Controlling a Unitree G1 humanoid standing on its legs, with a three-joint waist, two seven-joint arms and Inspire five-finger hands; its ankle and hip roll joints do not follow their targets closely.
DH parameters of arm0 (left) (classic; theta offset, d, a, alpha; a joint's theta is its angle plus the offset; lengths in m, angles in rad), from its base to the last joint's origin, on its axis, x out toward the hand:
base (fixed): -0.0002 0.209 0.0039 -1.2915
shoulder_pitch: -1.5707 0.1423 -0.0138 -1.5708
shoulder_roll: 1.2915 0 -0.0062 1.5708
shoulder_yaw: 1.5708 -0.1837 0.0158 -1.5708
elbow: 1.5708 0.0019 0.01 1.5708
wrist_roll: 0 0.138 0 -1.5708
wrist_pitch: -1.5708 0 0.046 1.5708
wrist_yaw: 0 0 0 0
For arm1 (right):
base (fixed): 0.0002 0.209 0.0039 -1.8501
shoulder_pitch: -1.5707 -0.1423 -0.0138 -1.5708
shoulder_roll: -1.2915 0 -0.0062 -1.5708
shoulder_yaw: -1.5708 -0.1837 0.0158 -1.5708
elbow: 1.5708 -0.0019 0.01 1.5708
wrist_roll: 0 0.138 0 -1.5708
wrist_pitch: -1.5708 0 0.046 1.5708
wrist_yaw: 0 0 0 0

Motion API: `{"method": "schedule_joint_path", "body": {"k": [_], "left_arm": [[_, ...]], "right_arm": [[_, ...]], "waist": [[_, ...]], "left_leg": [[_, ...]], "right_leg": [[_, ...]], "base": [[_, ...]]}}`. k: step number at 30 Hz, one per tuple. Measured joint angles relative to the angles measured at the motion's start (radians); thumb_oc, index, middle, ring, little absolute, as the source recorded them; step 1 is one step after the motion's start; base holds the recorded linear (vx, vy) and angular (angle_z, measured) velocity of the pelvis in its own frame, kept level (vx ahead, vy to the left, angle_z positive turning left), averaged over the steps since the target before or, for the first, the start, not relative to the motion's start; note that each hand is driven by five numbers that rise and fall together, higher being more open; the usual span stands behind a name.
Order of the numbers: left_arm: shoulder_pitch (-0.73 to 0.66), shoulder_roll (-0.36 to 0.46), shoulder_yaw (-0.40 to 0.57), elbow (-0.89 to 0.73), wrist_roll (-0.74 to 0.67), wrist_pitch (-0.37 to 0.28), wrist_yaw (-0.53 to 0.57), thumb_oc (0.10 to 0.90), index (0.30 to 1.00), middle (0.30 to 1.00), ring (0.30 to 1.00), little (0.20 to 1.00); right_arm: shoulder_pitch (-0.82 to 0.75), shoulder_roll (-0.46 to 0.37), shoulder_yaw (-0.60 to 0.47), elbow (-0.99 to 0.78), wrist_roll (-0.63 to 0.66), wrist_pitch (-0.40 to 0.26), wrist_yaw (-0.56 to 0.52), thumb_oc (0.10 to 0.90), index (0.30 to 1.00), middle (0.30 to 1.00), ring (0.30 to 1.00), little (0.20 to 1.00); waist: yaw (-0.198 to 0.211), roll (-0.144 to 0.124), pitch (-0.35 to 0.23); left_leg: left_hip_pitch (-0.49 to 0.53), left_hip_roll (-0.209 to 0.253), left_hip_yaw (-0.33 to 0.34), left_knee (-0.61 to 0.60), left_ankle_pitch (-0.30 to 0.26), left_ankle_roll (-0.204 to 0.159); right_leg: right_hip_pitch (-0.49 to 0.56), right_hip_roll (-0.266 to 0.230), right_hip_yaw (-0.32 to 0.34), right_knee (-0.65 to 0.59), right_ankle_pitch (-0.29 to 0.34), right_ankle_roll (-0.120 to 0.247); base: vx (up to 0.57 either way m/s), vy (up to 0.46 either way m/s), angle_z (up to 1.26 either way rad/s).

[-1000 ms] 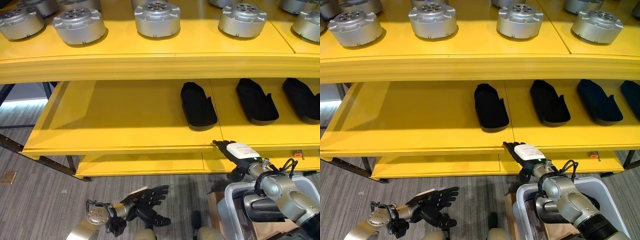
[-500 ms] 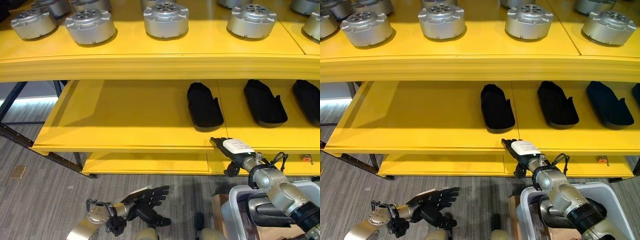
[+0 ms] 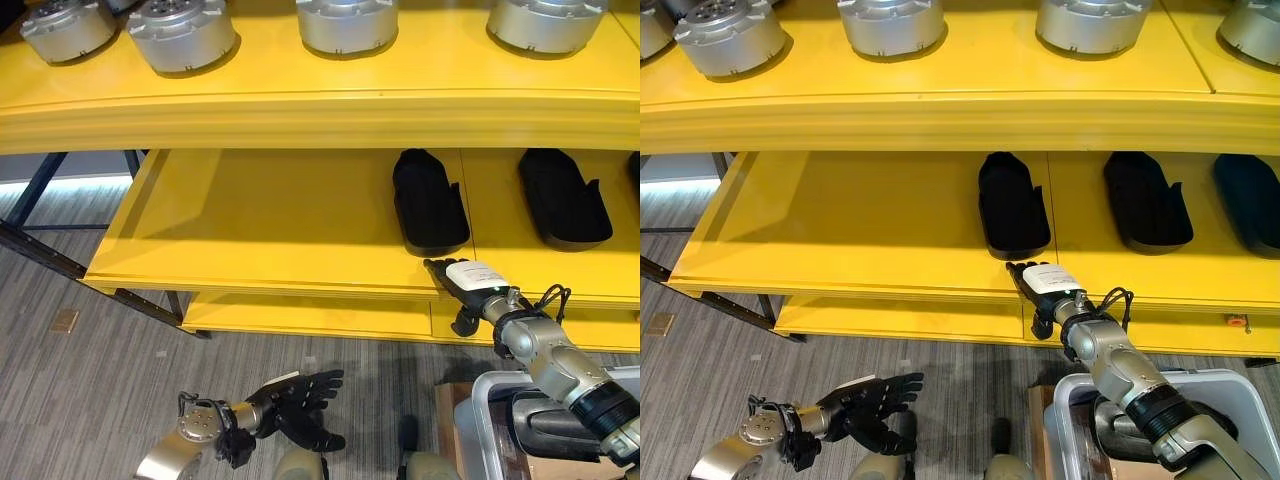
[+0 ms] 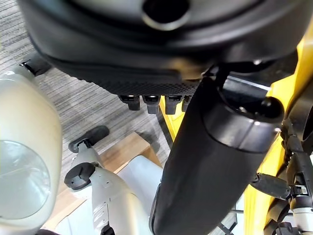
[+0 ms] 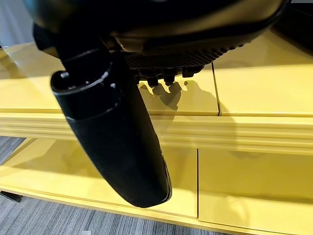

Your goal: Move parts from the plastic box to the shelf.

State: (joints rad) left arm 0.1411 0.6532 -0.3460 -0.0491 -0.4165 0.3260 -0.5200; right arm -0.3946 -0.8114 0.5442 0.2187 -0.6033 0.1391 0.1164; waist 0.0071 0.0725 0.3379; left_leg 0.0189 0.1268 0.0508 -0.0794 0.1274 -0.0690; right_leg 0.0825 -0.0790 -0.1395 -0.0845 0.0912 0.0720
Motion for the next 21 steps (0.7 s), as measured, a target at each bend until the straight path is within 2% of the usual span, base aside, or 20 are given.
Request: {"method": "schedule_joint_path", "body": {"k": [21], "left_arm": [[-0.015,0.000,-0.003,0.010,0.001,0.000,-0.017,0.900,1.000,1.000,1.000,1.000]], "right_arm": [[-0.069,0.021,0.014,0.068,-0.004,0.019,0.034,0.900,1.000,1.000,1.000,1.000]], "waist": [[0.003,-0.010,0.007]], "left_leg": [[0.002,-0.002,-0.002,0.000,-0.004,0.006]], "right_leg": [[0.004,-0.002,-0.002,0.000,-0.001,0.000]], "base": [[0.00,0.000,0.00]]}}
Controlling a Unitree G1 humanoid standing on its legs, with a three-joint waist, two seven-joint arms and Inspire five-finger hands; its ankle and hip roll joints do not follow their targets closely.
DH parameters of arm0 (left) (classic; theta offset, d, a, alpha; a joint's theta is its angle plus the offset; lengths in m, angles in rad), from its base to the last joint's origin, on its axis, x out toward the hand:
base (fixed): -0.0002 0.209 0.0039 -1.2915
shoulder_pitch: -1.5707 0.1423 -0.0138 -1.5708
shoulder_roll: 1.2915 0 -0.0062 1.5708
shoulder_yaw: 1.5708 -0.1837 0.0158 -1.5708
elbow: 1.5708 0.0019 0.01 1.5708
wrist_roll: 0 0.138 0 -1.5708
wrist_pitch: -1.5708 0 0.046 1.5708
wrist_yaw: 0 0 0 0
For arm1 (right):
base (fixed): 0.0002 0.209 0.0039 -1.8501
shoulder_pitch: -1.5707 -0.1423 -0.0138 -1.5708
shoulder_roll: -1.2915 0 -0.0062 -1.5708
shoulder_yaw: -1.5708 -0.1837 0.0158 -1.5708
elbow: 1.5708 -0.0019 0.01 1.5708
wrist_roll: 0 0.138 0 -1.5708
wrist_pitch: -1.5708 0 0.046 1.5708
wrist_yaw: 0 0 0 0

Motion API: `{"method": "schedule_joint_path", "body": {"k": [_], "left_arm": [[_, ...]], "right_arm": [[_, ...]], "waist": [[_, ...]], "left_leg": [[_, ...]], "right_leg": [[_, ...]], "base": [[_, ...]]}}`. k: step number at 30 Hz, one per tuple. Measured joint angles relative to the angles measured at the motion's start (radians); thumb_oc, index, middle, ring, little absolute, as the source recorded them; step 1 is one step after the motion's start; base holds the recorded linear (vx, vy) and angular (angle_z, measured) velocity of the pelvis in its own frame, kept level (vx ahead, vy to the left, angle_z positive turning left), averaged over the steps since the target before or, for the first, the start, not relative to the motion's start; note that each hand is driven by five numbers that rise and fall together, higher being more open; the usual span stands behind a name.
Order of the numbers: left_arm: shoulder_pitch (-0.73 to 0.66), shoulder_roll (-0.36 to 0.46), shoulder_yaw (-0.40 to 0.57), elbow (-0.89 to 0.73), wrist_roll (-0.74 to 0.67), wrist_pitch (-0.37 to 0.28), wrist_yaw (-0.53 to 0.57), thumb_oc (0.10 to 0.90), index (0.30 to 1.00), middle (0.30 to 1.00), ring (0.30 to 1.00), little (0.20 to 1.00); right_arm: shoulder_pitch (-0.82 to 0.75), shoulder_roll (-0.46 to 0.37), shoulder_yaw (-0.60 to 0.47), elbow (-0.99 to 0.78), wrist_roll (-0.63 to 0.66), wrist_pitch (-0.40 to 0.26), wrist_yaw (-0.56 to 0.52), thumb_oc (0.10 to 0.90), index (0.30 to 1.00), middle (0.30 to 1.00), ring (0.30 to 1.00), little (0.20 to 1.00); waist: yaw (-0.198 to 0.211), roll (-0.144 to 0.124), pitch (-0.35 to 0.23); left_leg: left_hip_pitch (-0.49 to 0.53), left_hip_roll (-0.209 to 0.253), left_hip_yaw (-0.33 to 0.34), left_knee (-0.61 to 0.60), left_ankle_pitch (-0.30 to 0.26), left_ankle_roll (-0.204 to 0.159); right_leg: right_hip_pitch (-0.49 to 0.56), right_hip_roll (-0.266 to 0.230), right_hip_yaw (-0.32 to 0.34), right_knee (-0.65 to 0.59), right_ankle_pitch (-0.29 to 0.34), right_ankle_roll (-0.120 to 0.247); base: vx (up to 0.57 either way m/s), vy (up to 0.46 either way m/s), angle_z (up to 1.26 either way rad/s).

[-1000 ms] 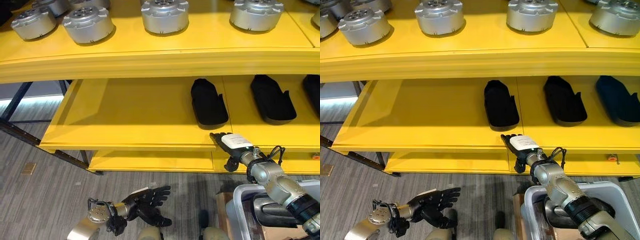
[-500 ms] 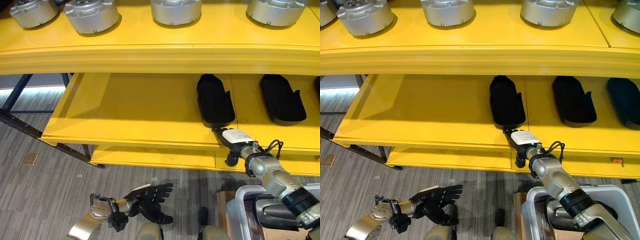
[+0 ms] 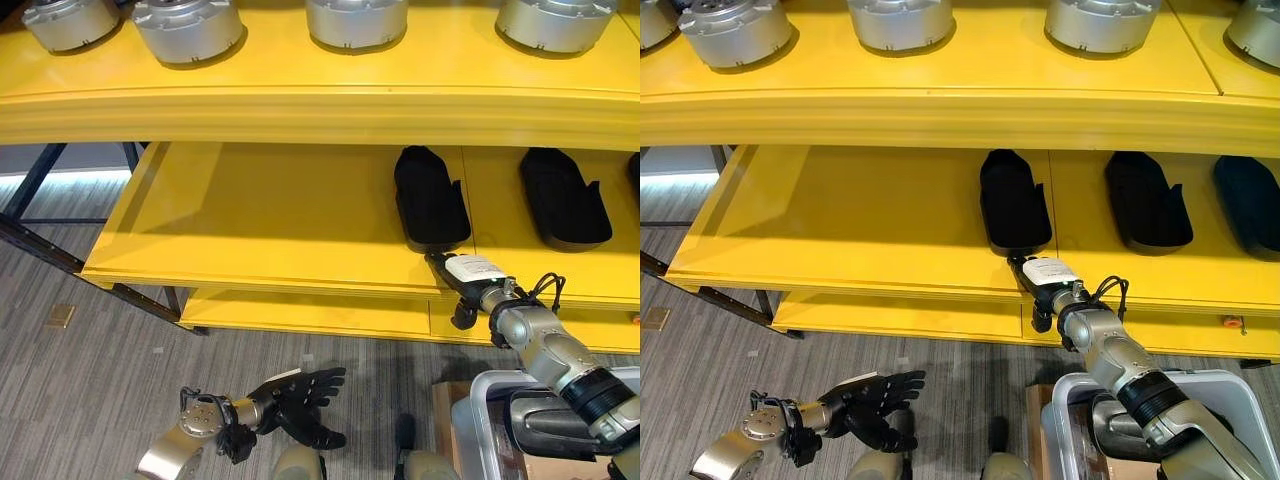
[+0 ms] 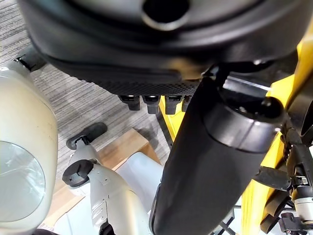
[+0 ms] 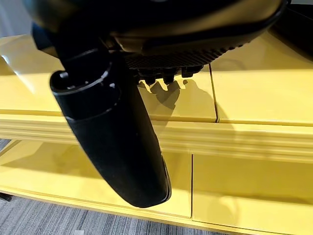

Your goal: Move parts from the plastic box to the shelf.

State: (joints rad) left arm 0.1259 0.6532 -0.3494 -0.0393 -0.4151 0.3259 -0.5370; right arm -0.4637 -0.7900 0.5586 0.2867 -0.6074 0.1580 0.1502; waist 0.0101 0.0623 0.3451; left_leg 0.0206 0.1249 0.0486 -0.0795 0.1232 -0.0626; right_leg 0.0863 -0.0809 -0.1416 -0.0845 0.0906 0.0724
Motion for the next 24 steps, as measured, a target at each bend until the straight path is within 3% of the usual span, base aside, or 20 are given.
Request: {"method": "schedule_joint_path", "body": {"k": [24], "left_arm": [[-0.024,0.000,-0.003,0.038,0.033,0.000,-0.019,0.900,1.000,1.000,1.000,1.000]], "right_arm": [[-0.065,-0.004,0.007,0.045,0.022,0.001,0.060,0.900,1.000,1.000,1.000,1.000]], "waist": [[0.021,-0.003,0.002]], "left_leg": [[0.001,-0.002,-0.002,0.000,0.004,-0.006]], "right_leg": [[0.003,-0.001,-0.003,0.000,0.000,0.000]], "base": [[0.00,0.000,0.00]]}}
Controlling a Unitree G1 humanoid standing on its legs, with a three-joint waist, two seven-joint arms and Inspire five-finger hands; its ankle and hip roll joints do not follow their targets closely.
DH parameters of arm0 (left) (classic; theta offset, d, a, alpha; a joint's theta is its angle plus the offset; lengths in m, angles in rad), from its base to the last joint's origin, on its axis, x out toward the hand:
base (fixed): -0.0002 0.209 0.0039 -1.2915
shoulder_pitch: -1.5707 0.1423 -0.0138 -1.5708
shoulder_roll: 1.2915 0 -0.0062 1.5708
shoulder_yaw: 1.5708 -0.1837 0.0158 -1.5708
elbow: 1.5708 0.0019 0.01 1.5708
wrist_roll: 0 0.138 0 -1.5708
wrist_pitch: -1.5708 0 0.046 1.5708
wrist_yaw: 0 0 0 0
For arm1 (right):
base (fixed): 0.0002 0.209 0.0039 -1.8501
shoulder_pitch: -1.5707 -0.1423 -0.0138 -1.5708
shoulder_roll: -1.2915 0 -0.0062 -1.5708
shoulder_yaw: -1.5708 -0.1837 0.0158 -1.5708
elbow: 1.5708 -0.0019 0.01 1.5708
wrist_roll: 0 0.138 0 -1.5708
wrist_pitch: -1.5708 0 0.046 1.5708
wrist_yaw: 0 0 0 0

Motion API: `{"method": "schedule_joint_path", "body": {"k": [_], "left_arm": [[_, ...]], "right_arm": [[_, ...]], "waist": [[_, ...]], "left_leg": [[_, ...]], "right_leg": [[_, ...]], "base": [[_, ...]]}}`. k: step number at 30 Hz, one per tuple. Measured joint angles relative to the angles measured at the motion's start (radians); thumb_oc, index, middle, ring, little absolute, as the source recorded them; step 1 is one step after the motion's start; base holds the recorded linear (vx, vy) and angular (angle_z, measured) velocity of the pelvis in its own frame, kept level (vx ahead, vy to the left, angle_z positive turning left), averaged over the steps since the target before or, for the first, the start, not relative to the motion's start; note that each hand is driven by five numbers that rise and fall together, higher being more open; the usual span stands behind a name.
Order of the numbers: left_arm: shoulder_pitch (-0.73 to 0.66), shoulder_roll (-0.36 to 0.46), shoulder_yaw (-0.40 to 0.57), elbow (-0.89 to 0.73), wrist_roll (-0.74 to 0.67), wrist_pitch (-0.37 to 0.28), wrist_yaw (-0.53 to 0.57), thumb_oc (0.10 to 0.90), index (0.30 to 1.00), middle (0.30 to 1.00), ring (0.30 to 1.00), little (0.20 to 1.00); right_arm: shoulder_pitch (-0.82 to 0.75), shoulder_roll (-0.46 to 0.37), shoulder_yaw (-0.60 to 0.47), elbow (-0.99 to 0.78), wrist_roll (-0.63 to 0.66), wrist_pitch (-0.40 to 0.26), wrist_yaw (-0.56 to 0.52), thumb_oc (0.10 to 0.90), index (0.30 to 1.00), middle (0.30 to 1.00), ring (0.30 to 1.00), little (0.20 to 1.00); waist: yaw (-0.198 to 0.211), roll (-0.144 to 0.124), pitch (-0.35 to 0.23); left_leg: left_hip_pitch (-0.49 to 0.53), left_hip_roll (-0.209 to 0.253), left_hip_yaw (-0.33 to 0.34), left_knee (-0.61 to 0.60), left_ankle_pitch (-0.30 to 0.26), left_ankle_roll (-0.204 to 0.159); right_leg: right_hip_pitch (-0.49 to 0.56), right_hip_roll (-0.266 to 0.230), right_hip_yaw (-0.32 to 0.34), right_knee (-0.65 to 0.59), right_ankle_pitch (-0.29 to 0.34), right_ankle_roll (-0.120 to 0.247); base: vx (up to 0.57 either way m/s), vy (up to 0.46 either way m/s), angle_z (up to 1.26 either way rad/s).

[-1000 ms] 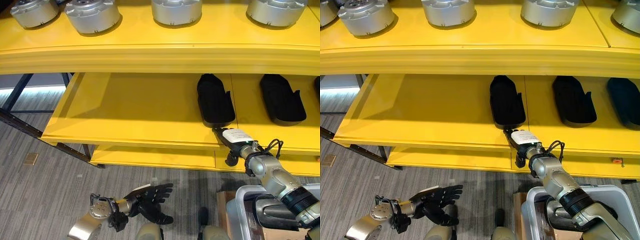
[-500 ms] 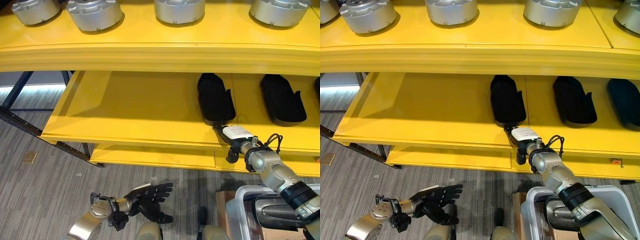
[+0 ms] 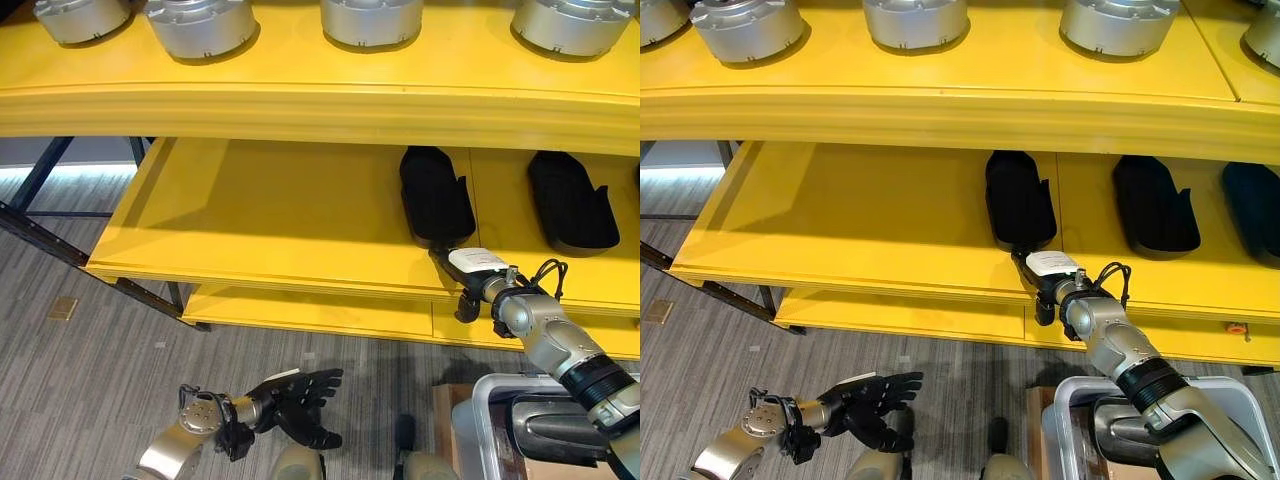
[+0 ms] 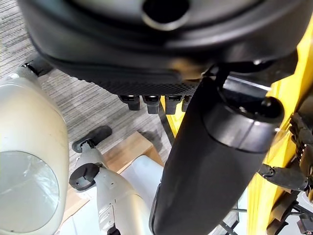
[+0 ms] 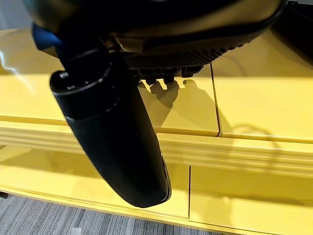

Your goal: Move parts from the plastic box to the shelf.

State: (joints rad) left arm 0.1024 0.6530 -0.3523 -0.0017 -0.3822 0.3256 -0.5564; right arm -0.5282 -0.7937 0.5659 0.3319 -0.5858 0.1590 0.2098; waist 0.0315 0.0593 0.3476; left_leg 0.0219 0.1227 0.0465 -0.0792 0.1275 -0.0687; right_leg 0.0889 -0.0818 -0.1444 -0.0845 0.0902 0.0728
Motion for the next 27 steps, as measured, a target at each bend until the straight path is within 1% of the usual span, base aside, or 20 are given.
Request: {"method": "schedule_joint_path", "body": {"k": [10,13,15,16,17,18,19,21,22,24,25,27], "left_arm": [[-0.003,0.000,-0.014,0.001,0.001,-0.005,0.001,0.900,1.000,1.000,1.000,1.000],[-0.003,0.000,-0.015,0.001,0.001,-0.006,0.002,0.900,1.000,1.000,1.000,1.000],[-0.003,0.000,-0.015,0.001,0.001,-0.009,0.002,0.900,1.000,1.000,1.000,1.000],[-0.002,0.000,-0.012,0.001,0.000,-0.017,0.004,0.900,1.000,1.000,1.000,1.000],[0.000,0.000,-0.010,0.001,-0.001,-0.019,0.005,0.900,1.000,1.000,1.000,1.000],[0.003,0.000,-0.008,0.001,-0.004,-0.021,0.007,0.900,1.000,1.000,1.000,1.000],[0.008,0.000,-0.003,0.001,-0.004,-0.022,0.009,0.900,1.000,1.000,1.000,1.000],[0.011,0.000,0.006,0.000,-0.005,-0.025,0.024,0.900,1.000,1.000,1.000,1.000],[0.016,-0.001,0.013,0.000,-0.005,-0.034,0.031,0.900,1.000,1.000,1.000,1.000],[0.020,-0.002,0.018,-0.003,-0.005,-0.053,0.043,0.900,1.000,1.000,1.000,1.000],[0.030,-0.002,0.032,-0.010,-0.005,-0.055,0.045,0.900,1.000,1.000,1.000,1.000],[0.038,-0.003,0.036,-0.009,-0.005,-0.065,0.051,0.900,1.000,1.000,1.000,1.000]], "right_arm": [[-0.045,0.000,0.002,0.000,0.001,0.019,0.048,0.900,1.000,1.000,1.000,1.000],[-0.049,-0.010,-0.001,-0.028,0.000,0.032,0.111,0.900,1.000,1.000,1.000,1.000],[-0.039,-0.041,-0.003,-0.109,-0.002,0.060,0.169,0.900,1.000,1.000,1.000,1.000],[-0.030,-0.087,-0.003,-0.202,-0.001,0.063,0.243,0.900,1.000,1.000,1.000,1.000],[-0.023,-0.104,-0.004,-0.238,0.000,0.067,0.273,0.900,1.000,1.000,1.000,1.000],[0.000,-0.132,-0.010,-0.318,0.000,0.082,0.325,0.900,1.000,1.000,1.000,1.000],[0.030,-0.157,-0.024,-0.403,0.003,0.089,0.380,0.900,1.000,1.000,1.000,1.000],[0.081,-0.189,-0.031,-0.527,0.037,0.102,0.456,0.900,1.000,1.000,1.000,1.000],[0.167,-0.198,-0.094,-0.635,0.096,0.128,0.545,0.900,1.000,1.000,1.000,1.000],[0.278,-0.202,-0.157,-0.687,0.135,0.148,0.616,0.900,1.000,1.000,1.000,1.000],[0.319,-0.202,-0.159,-0.692,0.141,0.158,0.643,0.900,1.000,1.000,1.000,1.000],[0.393,-0.202,-0.174,-0.677,0.140,0.178,0.669,0.900,1.000,1.000,1.000,1.000]], "waist": [[-0.001,0.005,0.015],[-0.007,0.007,0.017],[-0.009,0.010,0.020],[-0.012,0.013,0.032],[-0.014,0.013,0.035],[-0.017,0.012,0.040],[-0.025,0.008,0.043],[-0.038,-0.004,0.051],[-0.054,-0.019,0.059],[-0.056,-0.031,0.060],[-0.059,-0.040,0.059],[-0.062,-0.048,0.059]], "left_leg": [[0.002,0.000,0.000,0.000,0.000,0.000],[0.002,-0.001,0.001,0.000,0.000,0.000],[-0.002,0.000,0.002,0.000,0.000,0.001],[-0.002,0.000,0.003,0.000,-0.001,0.001],[-0.002,0.000,0.003,0.000,-0.001,0.001],[-0.003,-0.001,0.003,0.000,-0.001,0.001],[-0.002,-0.001,0.003,0.000,-0.002,0.002],[-0.001,-0.002,0.006,0.000,-0.003,0.003],[0.001,-0.002,0.006,0.000,-0.005,0.005],[0.010,-0.002,0.007,0.001,-0.010,0.004],[0.017,-0.001,0.012,0.001,-0.013,0.004],[0.026,-0.001,0.021,0.001,-0.017,0.005]], "right_leg": [[0.002,-0.001,0.000,0.000,0.000,0.000],[0.000,-0.001,0.001,0.000,0.000,0.000],[-0.006,-0.001,0.002,0.004,-0.003,0.002],[-0.011,-0.002,0.004,0.013,-0.006,0.001],[-0.012,-0.002,0.003,0.016,-0.007,0.001],[-0.014,-0.003,0.003,0.020,-0.009,0.002],[-0.015,-0.003,0.004,0.023,-0.011,0.003],[-0.018,-0.004,0.007,0.029,-0.016,0.003],[-0.020,-0.005,0.006,0.041,-0.026,0.003],[-0.023,-0.006,0.009,0.063,-0.040,0.003],[-0.023,-0.006,0.014,0.072,-0.047,0.003],[-0.024,-0.007,0.022,0.083,-0.053,0.004]], "base": [[0.00,0.003,0.00],[-0.04,0.036,-0.01],[-0.02,0.014,-0.01],[0.00,0.000,0.00],[0.00,0.000,0.00],[0.00,0.000,0.00],[0.00,0.000,0.00],[0.00,0.000,0.00],[0.00,0.000,0.00],[0.00,0.001,-0.04],[0.00,0.004,-0.10],[0.00,0.007,-0.12]]}}
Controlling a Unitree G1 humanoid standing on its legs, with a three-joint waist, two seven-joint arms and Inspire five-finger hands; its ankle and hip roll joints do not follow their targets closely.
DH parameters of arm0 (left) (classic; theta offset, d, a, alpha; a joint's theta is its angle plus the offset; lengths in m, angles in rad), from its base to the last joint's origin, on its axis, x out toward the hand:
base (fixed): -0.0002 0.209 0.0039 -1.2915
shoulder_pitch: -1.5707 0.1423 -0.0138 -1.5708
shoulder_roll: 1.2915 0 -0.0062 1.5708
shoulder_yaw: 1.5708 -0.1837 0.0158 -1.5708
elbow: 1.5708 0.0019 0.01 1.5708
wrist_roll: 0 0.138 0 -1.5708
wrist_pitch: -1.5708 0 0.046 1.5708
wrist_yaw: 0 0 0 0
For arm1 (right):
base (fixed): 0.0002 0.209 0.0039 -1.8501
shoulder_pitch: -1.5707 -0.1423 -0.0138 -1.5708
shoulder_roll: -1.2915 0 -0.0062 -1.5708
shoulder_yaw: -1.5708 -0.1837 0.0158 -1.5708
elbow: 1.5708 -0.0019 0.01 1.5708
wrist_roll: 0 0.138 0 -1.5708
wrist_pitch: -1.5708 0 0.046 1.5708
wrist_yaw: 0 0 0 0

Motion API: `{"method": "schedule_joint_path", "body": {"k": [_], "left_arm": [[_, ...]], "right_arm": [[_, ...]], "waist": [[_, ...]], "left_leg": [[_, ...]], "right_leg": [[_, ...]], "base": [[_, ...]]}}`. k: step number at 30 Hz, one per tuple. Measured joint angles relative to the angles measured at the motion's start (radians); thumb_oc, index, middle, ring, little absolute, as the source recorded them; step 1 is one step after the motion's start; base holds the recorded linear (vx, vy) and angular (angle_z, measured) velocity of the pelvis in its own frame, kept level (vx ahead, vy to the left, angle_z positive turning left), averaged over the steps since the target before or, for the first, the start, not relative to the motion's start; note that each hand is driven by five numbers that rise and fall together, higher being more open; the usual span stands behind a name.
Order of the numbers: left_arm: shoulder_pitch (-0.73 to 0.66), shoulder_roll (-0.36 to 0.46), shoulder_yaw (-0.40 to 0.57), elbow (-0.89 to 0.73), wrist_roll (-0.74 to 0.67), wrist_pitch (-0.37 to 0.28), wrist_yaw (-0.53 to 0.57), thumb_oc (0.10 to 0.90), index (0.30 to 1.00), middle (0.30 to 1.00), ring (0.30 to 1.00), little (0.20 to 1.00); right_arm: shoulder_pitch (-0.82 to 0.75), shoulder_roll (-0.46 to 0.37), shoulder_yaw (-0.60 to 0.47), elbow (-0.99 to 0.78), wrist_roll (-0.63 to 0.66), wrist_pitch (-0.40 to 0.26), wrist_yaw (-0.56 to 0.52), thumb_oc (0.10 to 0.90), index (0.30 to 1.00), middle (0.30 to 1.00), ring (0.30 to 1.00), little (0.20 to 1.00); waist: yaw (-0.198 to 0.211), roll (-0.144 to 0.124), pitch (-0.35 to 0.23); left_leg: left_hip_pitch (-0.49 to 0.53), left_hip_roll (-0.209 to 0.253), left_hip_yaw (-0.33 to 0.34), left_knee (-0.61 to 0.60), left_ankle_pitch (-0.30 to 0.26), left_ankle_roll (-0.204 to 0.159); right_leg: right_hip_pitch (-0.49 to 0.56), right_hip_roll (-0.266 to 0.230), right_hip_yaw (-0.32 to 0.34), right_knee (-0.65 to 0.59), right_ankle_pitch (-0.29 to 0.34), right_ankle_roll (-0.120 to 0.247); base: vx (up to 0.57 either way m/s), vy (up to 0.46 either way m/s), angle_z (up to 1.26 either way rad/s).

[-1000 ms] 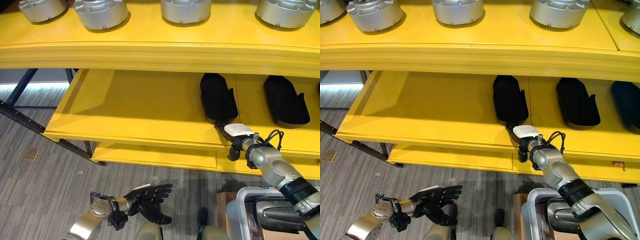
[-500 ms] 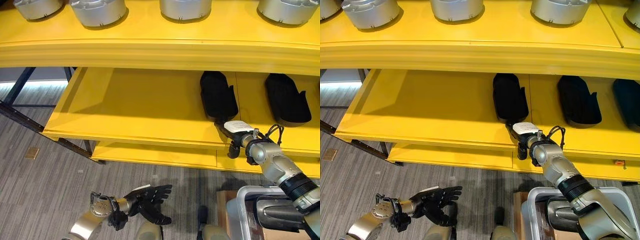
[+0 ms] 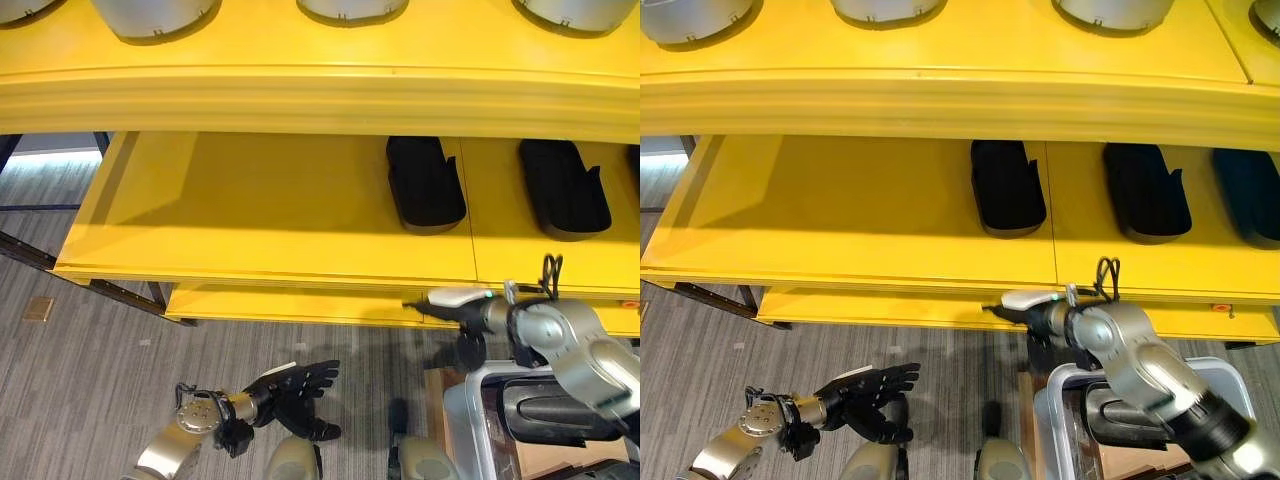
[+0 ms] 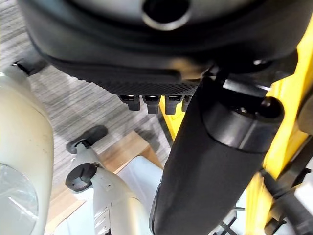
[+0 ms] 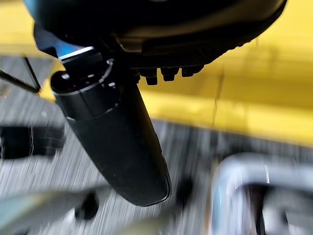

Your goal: Move parts from the plastic box to the shelf.

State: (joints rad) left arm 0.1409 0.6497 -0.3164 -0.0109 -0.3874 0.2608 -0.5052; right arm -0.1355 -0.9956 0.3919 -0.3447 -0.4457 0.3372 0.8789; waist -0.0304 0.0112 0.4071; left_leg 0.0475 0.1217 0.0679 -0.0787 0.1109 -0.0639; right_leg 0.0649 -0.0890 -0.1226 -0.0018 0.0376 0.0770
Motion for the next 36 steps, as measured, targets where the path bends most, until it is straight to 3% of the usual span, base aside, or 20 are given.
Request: {"method": "schedule_joint_path", "body": {"k": [6,9,11,13,17,18,23,25,26,27,28,29,31,32,33,34,36], "left_arm": [[0.040,-0.003,0.035,-0.009,0.000,-0.008,0.002,0.900,1.000,1.000,1.000,1.000],[0.070,-0.003,0.047,-0.008,0.000,-0.025,0.019,0.900,1.000,1.000,1.000,1.000],[0.078,-0.003,0.047,-0.007,0.000,-0.032,0.021,0.900,1.000,1.000,1.000,1.000],[0.085,-0.004,0.047,-0.007,0.000,-0.053,0.020,0.900,1.000,1.000,1.000,1.000],[0.080,-0.007,0.040,-0.002,0.002,-0.070,0.017,0.900,1.000,1.000,1.000,1.000],[0.061,-0.002,0.014,-0.002,0.014,-0.072,0.019,0.900,1.000,1.000,1.000,1.000],[0.017,-0.004,-0.057,-0.004,0.014,-0.074,0.033,0.900,1.000,1.000,1.000,1.000],[0.008,-0.005,-0.066,-0.004,0.014,-0.074,0.042,0.900,1.000,1.000,1.000,1.000],[0.012,-0.002,-0.066,-0.006,0.011,-0.077,0.093,0.900,1.000,1.000,1.000,1.000],[0.015,0.011,-0.066,-0.009,0.010,-0.077,0.125,0.900,1.000,1.000,1.000,1.000],[-0.011,0.001,-0.076,0.041,0.011,-0.064,0.186,0.900,1.000,1.000,1.000,1.000],[-0.016,-0.025,-0.069,0.055,0.008,-0.066,0.225,0.900,1.000,1.000,1.000,1.000],[-0.022,-0.044,-0.062,0.058,-0.002,-0.071,0.261,0.900,1.000,1.000,1.000,1.000],[-0.020,-0.042,-0.062,0.060,-0.002,-0.072,0.261,0.900,1.000,1.000,1.000,1.000],[-0.026,-0.044,-0.061,0.081,-0.002,-0.083,0.261,0.900,1.000,1.000,1.000,1.000],[-0.039,-0.057,-0.064,0.100,-0.002,-0.086,0.261,0.900,1.000,1.000,1.000,1.000],[-0.043,-0.093,-0.066,0.110,-0.003,-0.090,0.260,0.900,1.000,1.000,1.000,1.000]], "right_arm": [[0.219,0.020,-0.138,0.007,0.069,0.040,-0.012,0.900,1.000,1.000,1.000,1.000],[0.322,0.060,-0.225,0.046,0.160,0.026,-0.141,0.900,1.000,1.000,1.000,1.000],[0.377,0.063,-0.258,0.067,0.233,0.004,-0.268,0.900,1.000,1.000,1.000,1.000],[0.428,0.120,-0.334,0.083,0.306,-0.033,-0.432,0.900,1.000,1.000,1.000,1.000],[0.455,0.160,-0.415,0.093,0.306,-0.070,-0.526,0.900,1.000,1.000,1.000,1.000],[0.492,0.169,-0.455,0.097,0.300,-0.087,-0.550,0.900,1.000,1.000,1.000,1.000],[0.557,0.175,-0.440,0.135,0.287,-0.093,-0.595,0.900,1.000,1.000,1.000,1.000],[0.565,0.187,-0.431,0.153,0.279,-0.095,-0.603,0.900,1.000,1.000,1.000,1.000],[0.507,0.192,-0.358,0.211,0.239,-0.100,-0.623,0.900,1.000,1.000,1.000,1.000],[0.452,0.195,-0.313,0.244,0.227,-0.112,-0.624,0.900,1.000,1.000,1.000,1.000],[0.443,0.204,-0.295,0.239,0.209,-0.126,-0.650,0.900,1.000,1.000,1.000,1.000],[0.445,0.195,-0.282,0.243,0.205,-0.114,-0.664,0.900,1.000,1.000,1.000,1.000],[0.453,0.193,-0.265,0.246,0.188,-0.090,-0.679,0.900,1.000,1.000,1.000,1.000],[0.458,0.198,-0.256,0.251,0.175,-0.087,-0.687,0.900,1.000,1.000,1.000,1.000],[0.451,0.206,-0.227,0.272,0.170,-0.081,-0.715,0.900,1.000,1.000,1.000,1.000],[0.440,0.205,-0.226,0.278,0.170,-0.075,-0.720,0.900,1.000,1.000,1.000,1.000],[0.413,0.204,-0.218,0.289,0.136,-0.046,-0.748,0.900,1.000,1.000,1.000,1.000]], "waist": [[-0.037,-0.028,-0.014],[-0.062,-0.058,-0.048],[-0.083,-0.074,-0.084],[-0.095,-0.087,-0.121],[-0.134,-0.096,-0.157],[-0.163,-0.099,-0.168],[-0.240,-0.118,-0.200],[-0.245,-0.126,-0.201],[-0.196,-0.133,-0.197],[-0.153,-0.133,-0.196],[-0.199,-0.132,-0.186],[-0.210,-0.114,-0.180],[-0.208,-0.078,-0.177],[-0.213,-0.079,-0.178],[-0.192,-0.108,-0.187],[-0.183,-0.106,-0.179],[-0.182,-0.059,-0.155]], "left_leg": [[0.016,0.000,0.015,0.000,-0.006,0.005],[0.039,0.000,0.039,0.000,-0.017,0.012],[0.043,-0.001,0.050,0.000,-0.024,0.016],[0.043,-0.002,0.089,0.000,-0.030,0.016],[0.052,-0.010,0.134,-0.001,-0.037,0.021],[0.070,-0.018,0.167,-0.002,-0.047,0.021],[0.103,-0.040,0.266,-0.003,-0.075,0.016],[0.108,-0.043,0.291,-0.001,-0.080,0.018],[0.113,-0.041,0.357,-0.001,-0.116,0.039],[0.111,-0.044,0.383,-0.005,-0.138,0.064],[0.106,-0.012,0.428,0.022,-0.124,0.067],[0.108,0.008,0.464,0.016,-0.119,0.071],[0.107,0.048,0.503,0.018,-0.111,0.055],[0.109,0.055,0.508,0.021,-0.094,0.031],[0.113,0.047,0.531,0.035,-0.089,0.019],[0.115,0.047,0.533,0.041,-0.089,0.017],[0.113,0.062,0.532,0.042,-0.075,0.001]], "right_leg": [[0.001,-0.002,0.016,0.011,-0.006,0.002],[0.010,-0.001,0.038,0.012,-0.006,0.002],[0.006,-0.003,0.049,0.014,-0.010,0.003],[-0.025,0.000,0.092,0.029,-0.011,0.004],[-0.039,-0.004,0.139,0.022,0.002,0.023],[-0.039,-0.008,0.174,0.015,0.008,0.033],[-0.047,-0.021,0.266,-0.038,0.061,0.066],[-0.053,-0.019,0.269,-0.048,0.090,0.071],[-0.130,0.035,0.213,-0.063,0.234,0.148],[-0.167,0.065,0.178,-0.090,0.311,0.131],[-0.157,0.034,-0.056,-0.004,0.161,0.113],[-0.174,0.022,-0.126,0.109,0.087,0.093],[-0.168,0.000,-0.172,0.241,0.009,0.084],[-0.115,-0.014,-0.188,0.199,0.003,0.083],[-0.027,-0.016,-0.185,0.055,-0.030,0.063],[-0.005,-0.006,-0.180,0.004,-0.008,-0.009],[0.007,0.019,-0.182,-0.027,0.013,-0.034]], "base": [[-0.04,0.042,-0.08],[-0.09,0.109,-0.20],[-0.11,0.170,-0.18],[-0.09,0.184,-0.49],[-0.09,0.193,-0.42],[-0.10,0.199,-0.59],[-0.14,0.064,-0.63],[-0.22,0.013,-1.12],[-0.26,-0.064,-2.57],[-0.32,-0.108,-3.38],[-0.26,-0.098,-2.12],[-0.19,-0.125,-1.43],[-0.02,-0.162,-0.85],[0.01,-0.254,-0.71],[0.00,-0.223,-0.53],[-0.02,-0.235,-0.43],[-0.01,-0.202,-0.06]]}}
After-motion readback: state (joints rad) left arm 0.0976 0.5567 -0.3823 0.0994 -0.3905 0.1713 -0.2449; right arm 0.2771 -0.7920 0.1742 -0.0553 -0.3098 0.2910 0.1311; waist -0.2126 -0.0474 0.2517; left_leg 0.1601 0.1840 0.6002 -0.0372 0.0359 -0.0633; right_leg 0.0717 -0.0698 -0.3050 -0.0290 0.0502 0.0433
